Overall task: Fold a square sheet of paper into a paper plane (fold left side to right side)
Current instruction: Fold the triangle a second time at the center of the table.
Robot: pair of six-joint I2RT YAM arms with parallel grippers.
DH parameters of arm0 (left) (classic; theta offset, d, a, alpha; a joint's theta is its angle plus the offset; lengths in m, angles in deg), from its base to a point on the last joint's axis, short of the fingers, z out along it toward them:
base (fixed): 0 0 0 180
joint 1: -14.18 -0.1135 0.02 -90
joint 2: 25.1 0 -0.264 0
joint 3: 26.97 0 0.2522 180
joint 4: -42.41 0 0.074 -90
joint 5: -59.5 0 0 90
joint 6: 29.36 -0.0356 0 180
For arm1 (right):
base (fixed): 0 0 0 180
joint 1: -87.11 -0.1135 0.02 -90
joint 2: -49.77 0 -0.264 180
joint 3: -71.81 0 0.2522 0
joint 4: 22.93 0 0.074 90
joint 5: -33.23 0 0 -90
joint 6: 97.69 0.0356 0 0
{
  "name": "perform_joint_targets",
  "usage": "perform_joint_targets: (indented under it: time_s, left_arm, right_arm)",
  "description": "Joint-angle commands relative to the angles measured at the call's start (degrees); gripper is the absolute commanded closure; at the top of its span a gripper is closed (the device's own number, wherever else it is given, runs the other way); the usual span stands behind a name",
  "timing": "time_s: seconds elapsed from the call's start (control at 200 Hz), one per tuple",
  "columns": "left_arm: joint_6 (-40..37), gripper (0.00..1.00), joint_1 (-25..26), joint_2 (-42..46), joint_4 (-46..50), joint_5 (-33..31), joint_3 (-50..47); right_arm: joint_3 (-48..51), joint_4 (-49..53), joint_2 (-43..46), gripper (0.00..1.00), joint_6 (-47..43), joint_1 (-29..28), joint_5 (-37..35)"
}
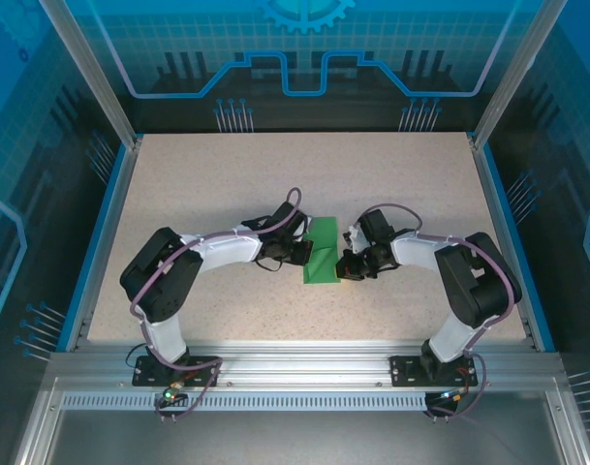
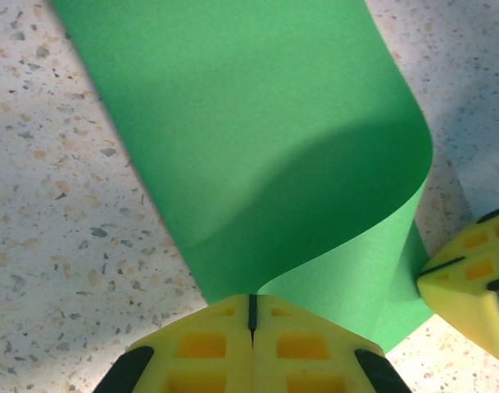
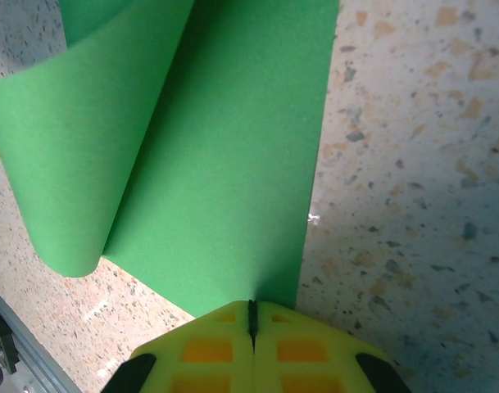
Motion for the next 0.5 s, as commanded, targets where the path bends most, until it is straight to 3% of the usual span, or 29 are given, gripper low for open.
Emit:
perform_joint_targets:
  time_s: [0.0,0.495]
  left_arm:
    - [1.04,1.00,-0.87,-1.33,1.60,-0.93,2.05]
    - [0.87,1.00,-1.90,-4.18,1.77,-1.36,4.07]
  right_arm:
    - [-0.71,2.76,-1.28,0.97,-0.11,-0.89,-1.32]
    - [-0.59,3.28,-1.55,0.97,-0.30,-0.97,-1.64]
